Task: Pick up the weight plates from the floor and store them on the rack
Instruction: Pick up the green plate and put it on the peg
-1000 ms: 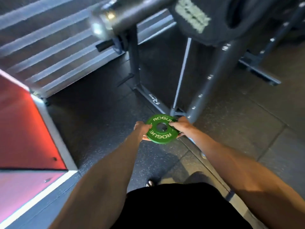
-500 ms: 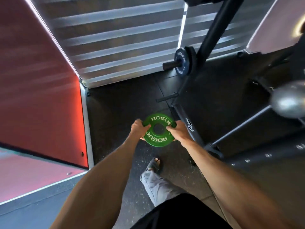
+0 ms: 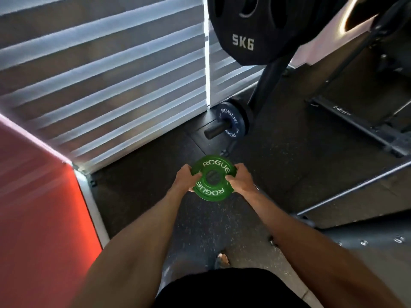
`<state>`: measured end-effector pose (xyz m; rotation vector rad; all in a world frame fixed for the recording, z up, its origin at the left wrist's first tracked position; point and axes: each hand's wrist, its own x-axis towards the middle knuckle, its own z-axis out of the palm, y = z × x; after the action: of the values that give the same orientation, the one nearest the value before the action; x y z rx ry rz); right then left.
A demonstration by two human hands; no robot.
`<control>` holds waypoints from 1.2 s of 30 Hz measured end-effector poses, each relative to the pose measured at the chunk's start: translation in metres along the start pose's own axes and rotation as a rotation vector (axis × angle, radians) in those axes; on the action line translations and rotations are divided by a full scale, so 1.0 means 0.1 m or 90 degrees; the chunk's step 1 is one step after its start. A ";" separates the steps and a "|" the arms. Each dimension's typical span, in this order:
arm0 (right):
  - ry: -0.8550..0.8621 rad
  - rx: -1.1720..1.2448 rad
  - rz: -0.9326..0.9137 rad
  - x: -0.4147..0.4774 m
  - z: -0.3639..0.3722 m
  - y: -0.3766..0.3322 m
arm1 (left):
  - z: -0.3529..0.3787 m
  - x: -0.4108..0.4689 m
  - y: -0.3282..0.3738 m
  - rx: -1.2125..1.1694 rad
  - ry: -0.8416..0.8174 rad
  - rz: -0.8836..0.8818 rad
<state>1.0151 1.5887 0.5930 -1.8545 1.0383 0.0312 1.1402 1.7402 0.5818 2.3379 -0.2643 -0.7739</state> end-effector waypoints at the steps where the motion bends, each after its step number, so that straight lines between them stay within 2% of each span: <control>1: 0.010 -0.006 -0.003 0.11 0.01 -0.05 | -0.07 0.13 0.05 0.003 -0.018 0.010; 5: 0.060 -0.004 -0.009 0.53 0.10 -0.21 | -0.27 0.69 0.23 0.031 -0.068 0.057; 13: 0.178 0.074 0.061 1.34 0.50 -0.82 | -0.75 2.06 0.60 0.112 -0.211 0.133; 23: 0.321 0.070 0.157 1.56 0.85 -1.03 | -0.76 2.85 0.85 0.219 -0.380 0.228; 28: 0.343 0.036 0.146 1.60 0.95 -1.02 | -0.69 3.00 0.89 0.214 -0.388 0.303; 33: 0.391 -0.079 0.164 1.64 0.96 -0.94 | -0.60 3.03 0.96 0.225 -0.329 0.403; 36: 0.443 -0.022 0.248 1.73 0.84 -1.03 | -0.49 3.05 1.09 0.204 -0.284 0.358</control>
<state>1.2266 1.5577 0.5487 -1.6932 1.8746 -0.3919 1.4161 1.5687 0.5409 2.1649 -1.2564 -1.0005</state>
